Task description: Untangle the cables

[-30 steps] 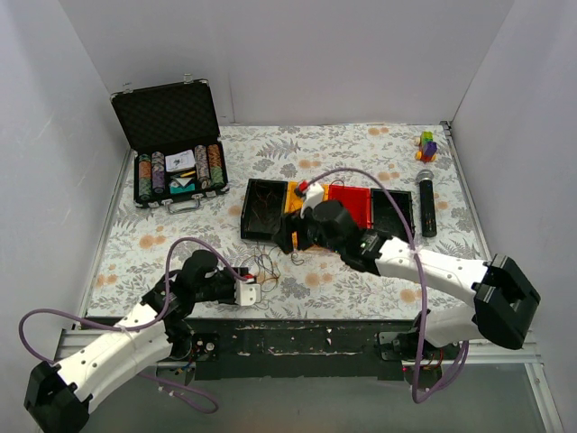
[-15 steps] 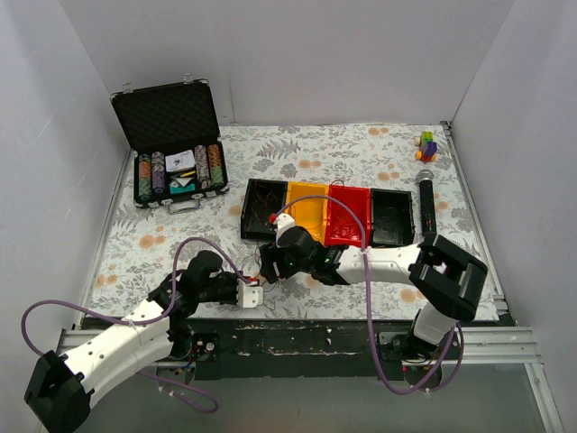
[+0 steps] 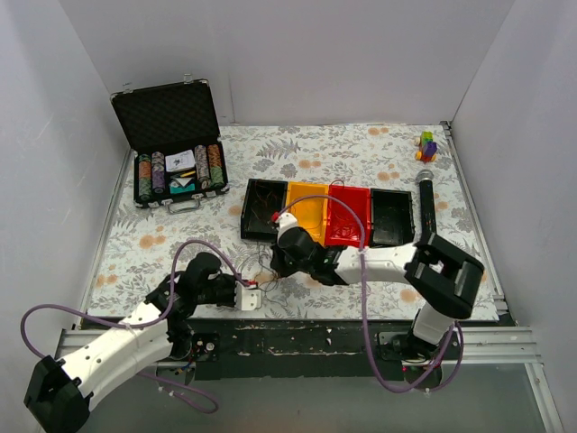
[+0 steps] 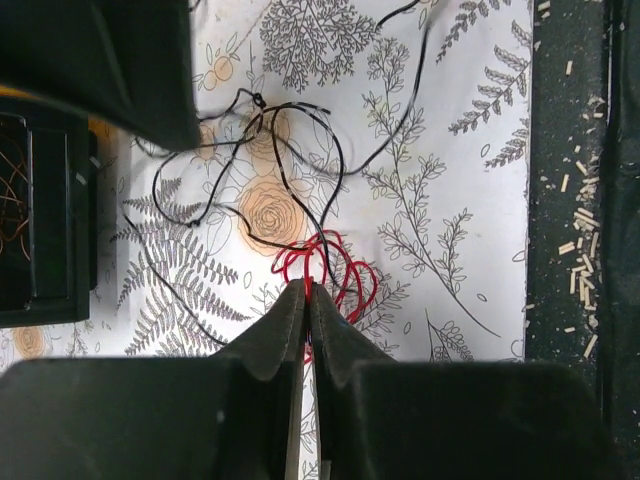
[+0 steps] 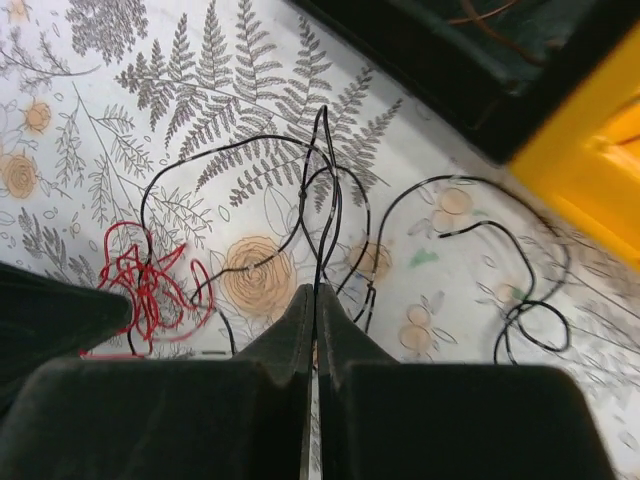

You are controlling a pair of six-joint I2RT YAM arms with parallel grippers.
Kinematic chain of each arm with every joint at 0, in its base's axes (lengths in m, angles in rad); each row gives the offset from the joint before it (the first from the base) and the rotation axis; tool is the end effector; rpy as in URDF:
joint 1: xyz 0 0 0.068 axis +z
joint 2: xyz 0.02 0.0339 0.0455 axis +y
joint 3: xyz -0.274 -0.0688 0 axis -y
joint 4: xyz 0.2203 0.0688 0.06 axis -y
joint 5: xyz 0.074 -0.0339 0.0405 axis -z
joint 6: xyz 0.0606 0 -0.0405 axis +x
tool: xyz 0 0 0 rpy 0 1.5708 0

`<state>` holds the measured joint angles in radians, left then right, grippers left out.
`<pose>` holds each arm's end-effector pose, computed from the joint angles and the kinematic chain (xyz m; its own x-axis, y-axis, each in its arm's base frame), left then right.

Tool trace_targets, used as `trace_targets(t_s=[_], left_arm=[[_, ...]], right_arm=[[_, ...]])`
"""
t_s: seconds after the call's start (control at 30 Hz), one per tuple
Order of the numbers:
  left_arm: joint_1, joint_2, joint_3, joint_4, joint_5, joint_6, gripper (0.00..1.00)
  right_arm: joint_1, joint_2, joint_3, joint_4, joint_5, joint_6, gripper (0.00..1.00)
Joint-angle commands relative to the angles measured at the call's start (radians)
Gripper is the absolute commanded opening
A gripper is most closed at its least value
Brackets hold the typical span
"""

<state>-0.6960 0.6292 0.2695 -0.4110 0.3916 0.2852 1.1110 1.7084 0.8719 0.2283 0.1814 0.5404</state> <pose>0.0765 -0.0941 0.1628 -0.2872 0.5788 -0.7632 0.9207 0.3865 -0.0533 0.1693 0.3172 0.1852 -0.6371 -0.1463 -0.7568 -0.5690 0.7515 0.3338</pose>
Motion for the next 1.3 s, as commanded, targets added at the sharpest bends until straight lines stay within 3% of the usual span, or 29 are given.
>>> trace_targets(t_s=[0.0, 0.23, 0.4, 0.57, 0.8, 1.27], left_arm=[[-0.003, -0.031, -0.006, -0.060, -0.034, 0.045, 0.00], [-0.003, -0.048, -0.044, -0.048, -0.063, 0.058, 0.00], [0.000, -0.048, -0.047, -0.057, -0.080, 0.060, 0.00], [-0.002, -0.039, -0.049, -0.064, -0.092, 0.074, 0.00], [-0.002, -0.017, -0.047, -0.074, -0.109, 0.106, 0.00], [0.001, 0.000, -0.065, -0.071, -0.126, 0.138, 0.00]], right_arm=[[-0.014, -0.237, -0.033, -0.039, 0.136, -0.045, 0.01], [-0.037, -0.597, 0.024, -0.182, 0.309, -0.198, 0.01], [-0.042, -0.751, 0.173, -0.259, 0.447, -0.338, 0.01], [-0.042, -0.849, 0.298, -0.201, 0.568, -0.499, 0.01], [-0.042, -0.877, 0.390, -0.037, 0.667, -0.785, 0.01], [-0.042, -0.785, 0.706, 0.288, 0.630, -1.236, 0.01]])
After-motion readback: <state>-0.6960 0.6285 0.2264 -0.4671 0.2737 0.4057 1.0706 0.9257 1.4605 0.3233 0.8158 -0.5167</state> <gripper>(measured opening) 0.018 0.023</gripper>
